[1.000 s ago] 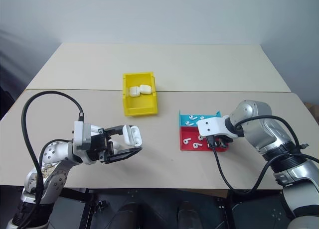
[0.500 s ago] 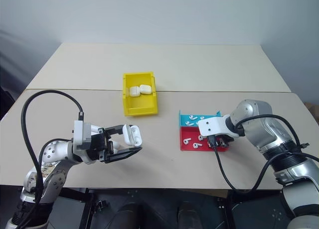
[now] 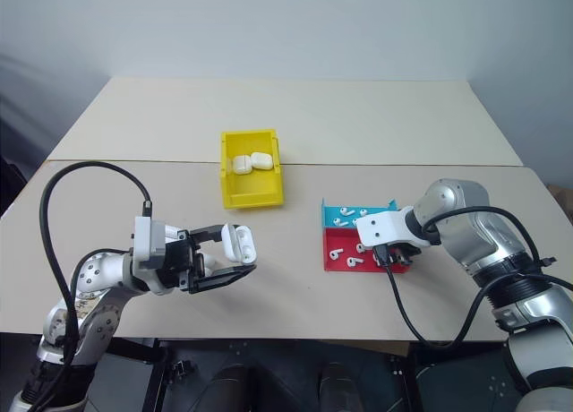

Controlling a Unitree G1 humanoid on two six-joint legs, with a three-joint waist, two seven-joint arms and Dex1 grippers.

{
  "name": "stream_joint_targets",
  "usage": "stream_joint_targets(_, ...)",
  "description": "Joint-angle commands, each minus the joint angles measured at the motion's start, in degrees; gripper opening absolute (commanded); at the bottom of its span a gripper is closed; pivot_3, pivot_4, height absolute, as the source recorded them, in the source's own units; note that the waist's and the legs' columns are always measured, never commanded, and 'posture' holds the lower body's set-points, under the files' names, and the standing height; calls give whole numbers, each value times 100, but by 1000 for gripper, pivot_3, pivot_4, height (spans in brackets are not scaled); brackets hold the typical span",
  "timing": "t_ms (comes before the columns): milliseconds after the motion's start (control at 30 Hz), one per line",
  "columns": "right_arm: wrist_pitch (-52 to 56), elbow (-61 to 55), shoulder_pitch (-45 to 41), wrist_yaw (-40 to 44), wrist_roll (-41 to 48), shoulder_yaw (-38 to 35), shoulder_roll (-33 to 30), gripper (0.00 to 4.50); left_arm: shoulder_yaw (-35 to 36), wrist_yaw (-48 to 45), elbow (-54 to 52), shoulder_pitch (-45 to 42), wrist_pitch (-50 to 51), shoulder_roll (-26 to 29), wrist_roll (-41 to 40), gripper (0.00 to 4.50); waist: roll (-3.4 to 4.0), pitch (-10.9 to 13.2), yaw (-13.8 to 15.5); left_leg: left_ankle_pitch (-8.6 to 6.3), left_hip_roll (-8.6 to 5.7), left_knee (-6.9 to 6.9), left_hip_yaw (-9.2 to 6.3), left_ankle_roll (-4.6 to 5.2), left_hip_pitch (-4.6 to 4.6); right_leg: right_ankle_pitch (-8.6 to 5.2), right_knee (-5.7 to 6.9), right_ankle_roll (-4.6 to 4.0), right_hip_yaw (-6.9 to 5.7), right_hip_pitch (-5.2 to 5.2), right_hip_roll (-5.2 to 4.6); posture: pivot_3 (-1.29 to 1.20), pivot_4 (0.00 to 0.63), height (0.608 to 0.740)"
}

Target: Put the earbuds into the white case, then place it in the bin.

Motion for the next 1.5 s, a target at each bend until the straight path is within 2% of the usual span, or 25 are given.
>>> stream_joint_targets(33, -77, -52, -13, 89, 23, -136, -118, 1994, 1, 26, -120, -64, 2, 39, -60, 2775, 0, 0, 1, 0, 0, 0, 0, 0, 0, 0, 0, 0, 0, 0, 0, 0, 150, 740)
stream_joint_targets(300, -185, 62, -17, 23, -67, -115, -122, 1994, -24, 17, -79, -60, -32, 55, -9, 2775, 0, 0, 0, 0, 0, 0, 0, 0, 0, 0, 0, 0, 0, 0, 0, 0, 150, 740)
stream_joint_targets(400, -193, 53, -15, 60, -24, -133, -123, 1411, -30, 30, -89, -64, -12, 62, -4, 2775, 0, 0, 0, 0, 0, 0, 0, 0, 0, 0, 0, 0, 0, 0, 0, 0, 150, 740)
stream_joint_targets(900, -262, 74, -36, 69, -28, -139, -123, 1411, -61, 92, -104, -109, 84, 75, 0, 2775, 0, 0, 0, 0, 0, 0, 0, 0, 1, 0, -1, 0, 0, 1, 0, 0, 150, 740)
stream_joint_targets(967, -260, 57, -21, 42, -35, -156, -124, 1052, -57, 86, -114, -104, 88, 88, -23, 2775, 0, 0, 1, 0, 0, 0, 0, 0, 1, 0, 0, 0, 0, 1, 0, 0, 150, 740)
stream_joint_targets(1267, -204, 53, -31, -39, -82, -165, -87, 1052, -43, 70, -89, -145, 52, 42, -82, 2775, 0, 0, 0, 0, 0, 0, 0, 0, 1, 0, -1, 0, 0, 1, 0, 0, 150, 740)
stream_joint_targets(1400, 27, -202, -32, -18, 115, -385, -152, 1052, 29, 19, -84, -282, 77, -66, -322, 2775, 0, 0, 2, 0, 0, 0, 0, 0, 1, 0, -1, 0, 0, 1, 0, 0, 150, 740)
stream_joint_targets(1500, 586, -755, -22, 42, 671, -1002, -303, 1052, 57, -36, -100, -490, 206, -166, -661, 2775, 1, 1, 7, 0, 0, -1, -1, 0, -4, 0, 0, 0, 0, -4, 0, 0, 150, 740)
